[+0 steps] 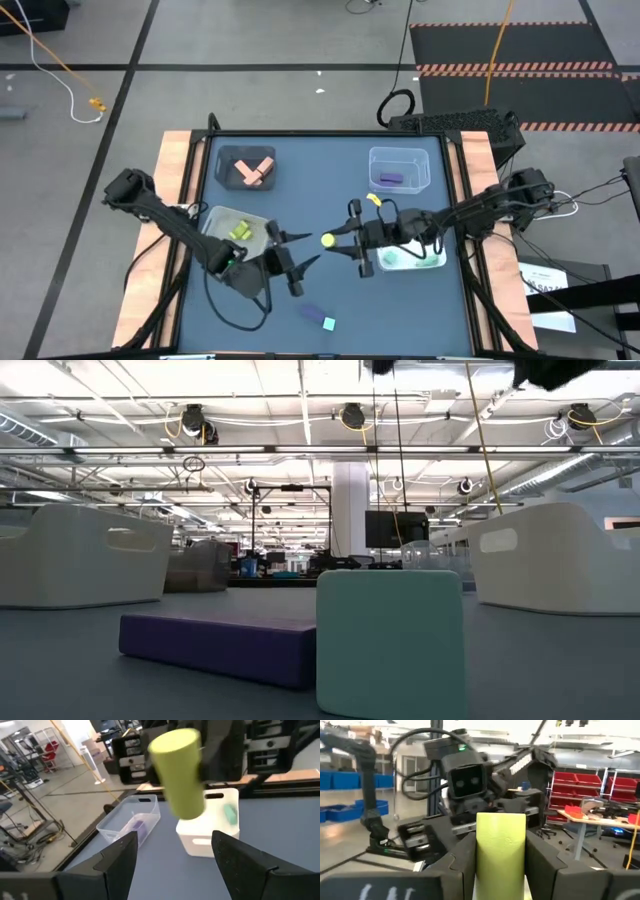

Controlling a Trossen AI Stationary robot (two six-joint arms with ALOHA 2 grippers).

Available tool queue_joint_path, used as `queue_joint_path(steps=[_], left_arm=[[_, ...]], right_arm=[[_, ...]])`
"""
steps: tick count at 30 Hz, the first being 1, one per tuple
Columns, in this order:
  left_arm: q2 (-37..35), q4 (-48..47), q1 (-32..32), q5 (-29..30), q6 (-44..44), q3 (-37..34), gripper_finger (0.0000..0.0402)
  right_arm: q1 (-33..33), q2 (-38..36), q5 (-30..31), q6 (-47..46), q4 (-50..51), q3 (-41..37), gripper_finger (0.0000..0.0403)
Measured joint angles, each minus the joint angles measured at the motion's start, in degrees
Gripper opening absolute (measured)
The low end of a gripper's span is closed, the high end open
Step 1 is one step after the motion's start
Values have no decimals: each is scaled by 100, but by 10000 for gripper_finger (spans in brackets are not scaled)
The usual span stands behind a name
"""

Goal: Sort & place blocks by color
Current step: Put the green block into the gray bin

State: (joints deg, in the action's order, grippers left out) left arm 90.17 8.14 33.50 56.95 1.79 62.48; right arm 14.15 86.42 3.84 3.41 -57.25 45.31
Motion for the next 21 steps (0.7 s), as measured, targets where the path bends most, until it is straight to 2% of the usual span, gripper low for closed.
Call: queue_joint_path(steps=[4,9,12,14,21], left_arm=[[238,759,-240,-226,-153,-2,255],[448,1030,-592,-1055,2,-2,255],[503,1281,-733,-1107,10,-2,255],[515,1298,-787,-1155,21,-2,255],[524,1345,-933,-1859,133,-2,253]], right_arm=[[-114,8,-281,26,-370,-256,110],[-101,-1,-442,24,-469,-263,110],[-108,-1,-415,-28,-286,-263,110],[-109,6,-404,-89,-216,-263,110],[-103,6,-407,-151,-60,-263,110]])
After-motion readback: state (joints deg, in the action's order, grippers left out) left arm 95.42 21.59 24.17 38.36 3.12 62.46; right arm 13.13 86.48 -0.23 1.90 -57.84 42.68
